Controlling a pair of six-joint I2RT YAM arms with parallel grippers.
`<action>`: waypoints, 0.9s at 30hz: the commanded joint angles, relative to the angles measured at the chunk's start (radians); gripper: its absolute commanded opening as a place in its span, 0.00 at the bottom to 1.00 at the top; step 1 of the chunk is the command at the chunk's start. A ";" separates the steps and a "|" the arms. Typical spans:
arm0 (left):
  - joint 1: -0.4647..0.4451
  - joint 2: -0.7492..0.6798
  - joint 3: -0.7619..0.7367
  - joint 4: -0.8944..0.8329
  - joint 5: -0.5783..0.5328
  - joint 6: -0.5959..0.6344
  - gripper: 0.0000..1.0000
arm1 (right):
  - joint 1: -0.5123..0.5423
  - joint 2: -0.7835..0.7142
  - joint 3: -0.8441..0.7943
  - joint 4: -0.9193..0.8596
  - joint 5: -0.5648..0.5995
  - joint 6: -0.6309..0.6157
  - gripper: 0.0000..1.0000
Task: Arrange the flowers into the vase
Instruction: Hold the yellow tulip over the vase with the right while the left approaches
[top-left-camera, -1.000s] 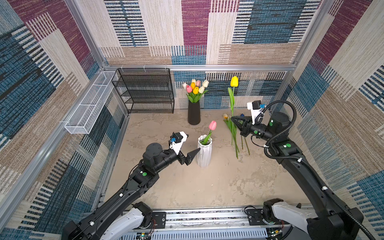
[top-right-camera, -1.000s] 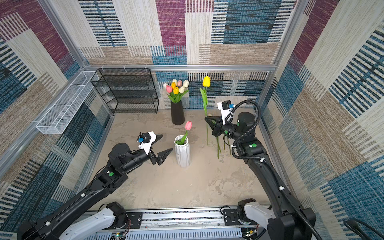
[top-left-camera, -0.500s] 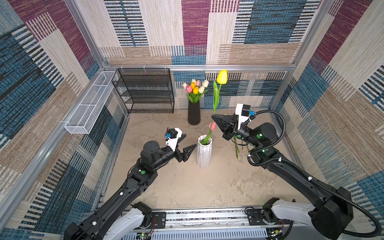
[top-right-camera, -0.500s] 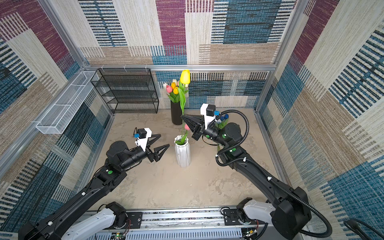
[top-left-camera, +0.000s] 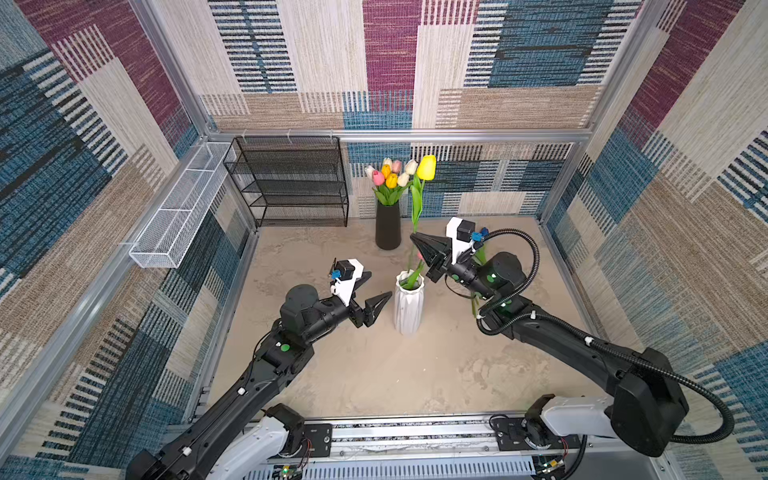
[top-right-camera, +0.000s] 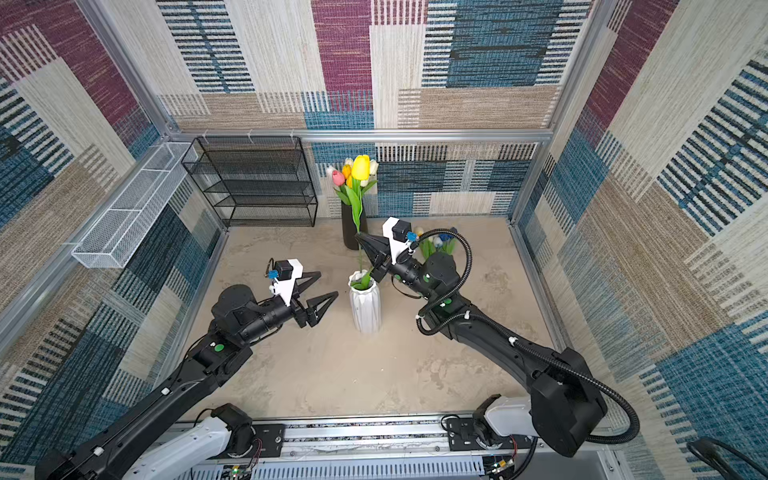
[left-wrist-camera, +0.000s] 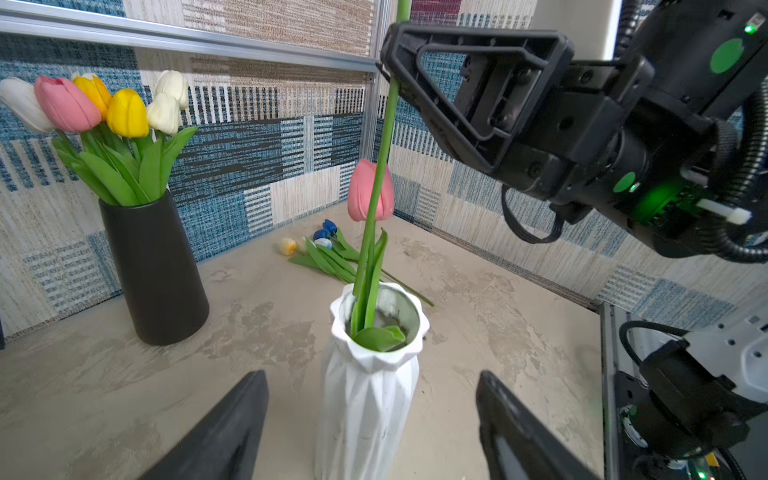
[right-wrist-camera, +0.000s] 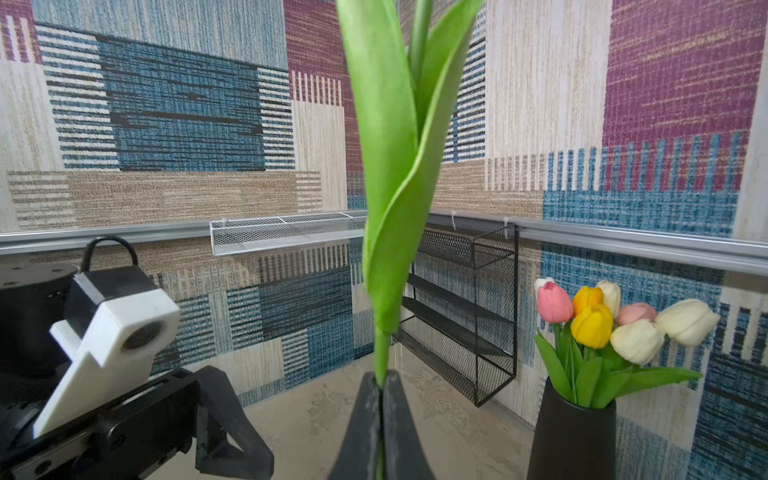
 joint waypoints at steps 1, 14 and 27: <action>0.002 -0.003 -0.012 0.028 0.011 -0.013 0.82 | 0.002 0.004 -0.016 -0.003 0.022 -0.014 0.00; 0.002 0.013 -0.014 0.048 0.008 -0.012 0.82 | 0.008 0.001 -0.118 0.021 -0.018 -0.074 0.00; 0.002 0.032 0.000 0.071 0.022 0.006 0.82 | 0.010 0.011 -0.171 0.083 -0.047 -0.086 0.19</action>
